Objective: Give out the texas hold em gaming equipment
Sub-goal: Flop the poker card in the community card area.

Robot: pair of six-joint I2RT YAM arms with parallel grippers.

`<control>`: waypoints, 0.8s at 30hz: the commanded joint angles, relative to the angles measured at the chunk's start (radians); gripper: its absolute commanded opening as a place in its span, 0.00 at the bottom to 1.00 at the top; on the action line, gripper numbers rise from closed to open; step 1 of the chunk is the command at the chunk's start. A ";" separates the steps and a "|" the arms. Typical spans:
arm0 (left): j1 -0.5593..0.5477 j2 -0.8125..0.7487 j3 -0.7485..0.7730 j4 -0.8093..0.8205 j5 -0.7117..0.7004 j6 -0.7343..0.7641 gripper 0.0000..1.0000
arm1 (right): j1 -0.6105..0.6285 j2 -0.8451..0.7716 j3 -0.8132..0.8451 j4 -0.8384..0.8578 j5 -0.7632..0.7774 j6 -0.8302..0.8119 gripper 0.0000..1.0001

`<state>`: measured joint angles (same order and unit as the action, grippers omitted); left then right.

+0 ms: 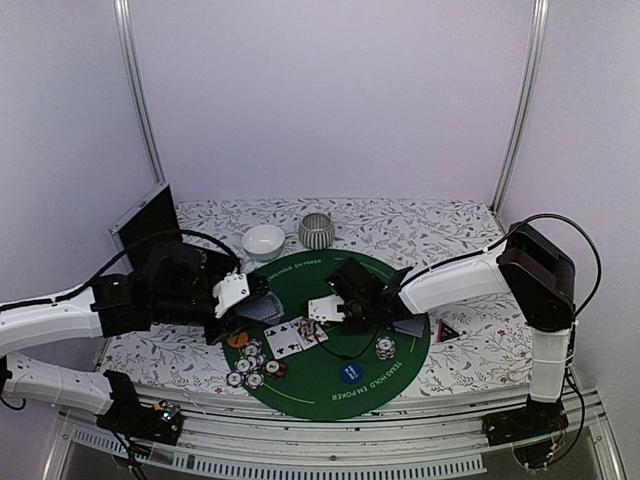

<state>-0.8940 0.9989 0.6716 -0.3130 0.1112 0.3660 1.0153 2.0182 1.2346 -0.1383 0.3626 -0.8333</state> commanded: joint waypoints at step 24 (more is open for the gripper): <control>-0.003 -0.016 0.016 0.008 0.013 -0.008 0.34 | 0.070 -0.009 -0.078 -0.070 -0.008 -0.152 0.07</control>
<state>-0.8940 0.9989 0.6716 -0.3130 0.1188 0.3656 1.0660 2.0171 1.1896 -0.1497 0.3878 -0.9634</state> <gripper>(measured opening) 0.362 0.076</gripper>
